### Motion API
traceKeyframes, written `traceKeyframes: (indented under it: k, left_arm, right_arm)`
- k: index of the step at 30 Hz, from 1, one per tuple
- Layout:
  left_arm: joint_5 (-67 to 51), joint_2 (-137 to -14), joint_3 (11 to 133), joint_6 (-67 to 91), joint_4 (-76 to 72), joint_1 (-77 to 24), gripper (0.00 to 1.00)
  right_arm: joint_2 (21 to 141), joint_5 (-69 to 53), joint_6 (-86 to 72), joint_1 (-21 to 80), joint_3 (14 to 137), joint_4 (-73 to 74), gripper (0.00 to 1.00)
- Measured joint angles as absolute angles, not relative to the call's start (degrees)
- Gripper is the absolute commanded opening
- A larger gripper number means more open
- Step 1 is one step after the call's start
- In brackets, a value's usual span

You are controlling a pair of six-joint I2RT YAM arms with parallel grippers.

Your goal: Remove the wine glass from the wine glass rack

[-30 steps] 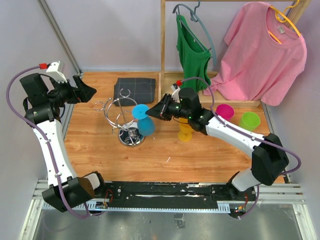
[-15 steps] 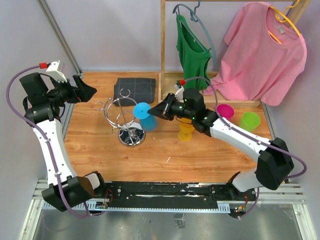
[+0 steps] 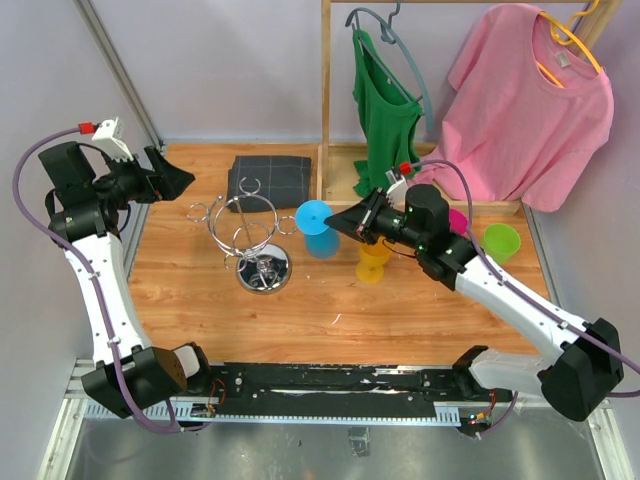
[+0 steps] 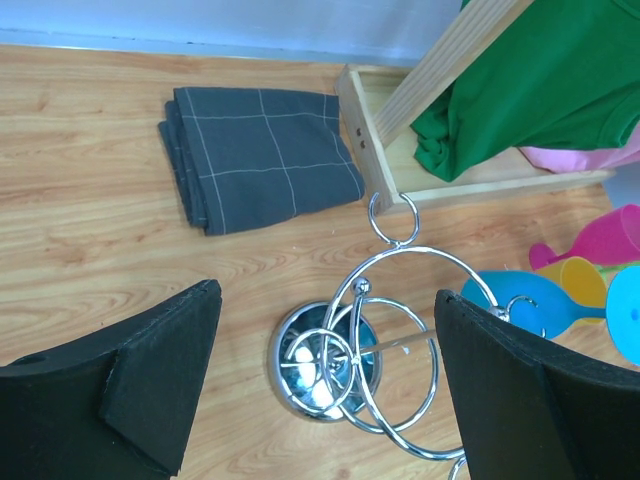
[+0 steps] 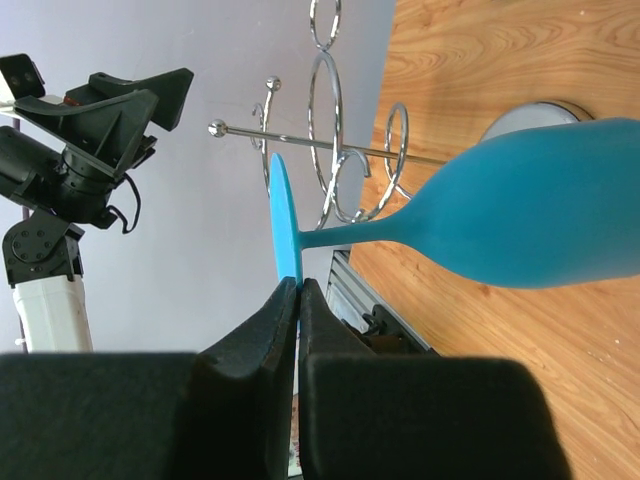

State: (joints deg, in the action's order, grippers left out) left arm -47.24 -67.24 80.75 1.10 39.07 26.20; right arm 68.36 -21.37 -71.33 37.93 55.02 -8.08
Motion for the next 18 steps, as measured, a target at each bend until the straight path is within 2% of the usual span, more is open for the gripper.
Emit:
traceKeyframes:
  k: [10, 18]
  left_arm:
    - [-48.21, -67.29, 80.75, 1.56, 38.98, 26.20, 0.92]
    - [-50.37, -67.61, 83.11, 3.46, 38.15, 26.20, 0.92]
  right_arm:
    - [63.48, -21.32, -72.10, 36.51, 52.31, -7.18, 0.01]
    - [52.14, -19.84, -72.10, 33.58, 55.16, -1.15, 0.01]
